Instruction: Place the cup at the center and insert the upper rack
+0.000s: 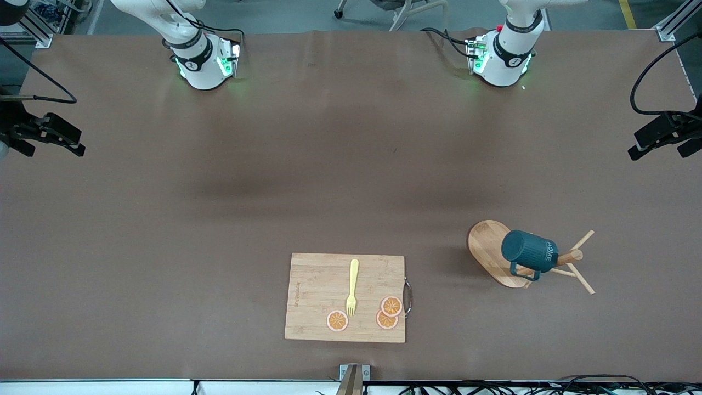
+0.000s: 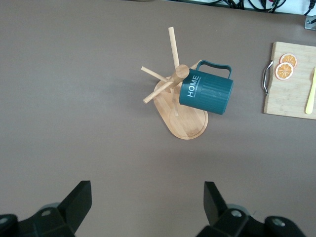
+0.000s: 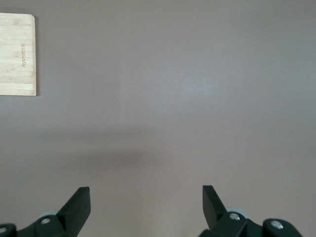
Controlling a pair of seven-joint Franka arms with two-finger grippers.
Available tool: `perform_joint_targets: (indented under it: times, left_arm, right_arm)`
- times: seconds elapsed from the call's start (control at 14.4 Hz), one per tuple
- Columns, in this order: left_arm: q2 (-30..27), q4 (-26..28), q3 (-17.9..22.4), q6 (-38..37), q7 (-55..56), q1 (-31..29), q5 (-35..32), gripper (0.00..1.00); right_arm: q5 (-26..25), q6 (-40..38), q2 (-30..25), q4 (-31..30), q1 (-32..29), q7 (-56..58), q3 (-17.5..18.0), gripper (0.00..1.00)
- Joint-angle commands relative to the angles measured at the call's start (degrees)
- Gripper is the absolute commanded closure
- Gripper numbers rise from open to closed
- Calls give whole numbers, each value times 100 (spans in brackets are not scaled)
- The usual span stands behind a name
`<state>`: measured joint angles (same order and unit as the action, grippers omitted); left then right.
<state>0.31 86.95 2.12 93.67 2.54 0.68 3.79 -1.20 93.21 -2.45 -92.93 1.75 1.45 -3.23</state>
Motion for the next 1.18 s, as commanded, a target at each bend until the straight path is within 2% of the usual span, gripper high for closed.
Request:
perform_joint_targets:
  times: [0.0, 1.11]
  left_arm:
    - [-22, -90, 96, -121, -43, 143, -37, 0]
    - [-22, -90, 26, -121, -8, 169, -124, 0]
  right_arm:
    - [-38, 48, -185, -217, -60, -22, 59, 0]
    - [-38, 74, -176, -217, -52, -22, 59, 0]
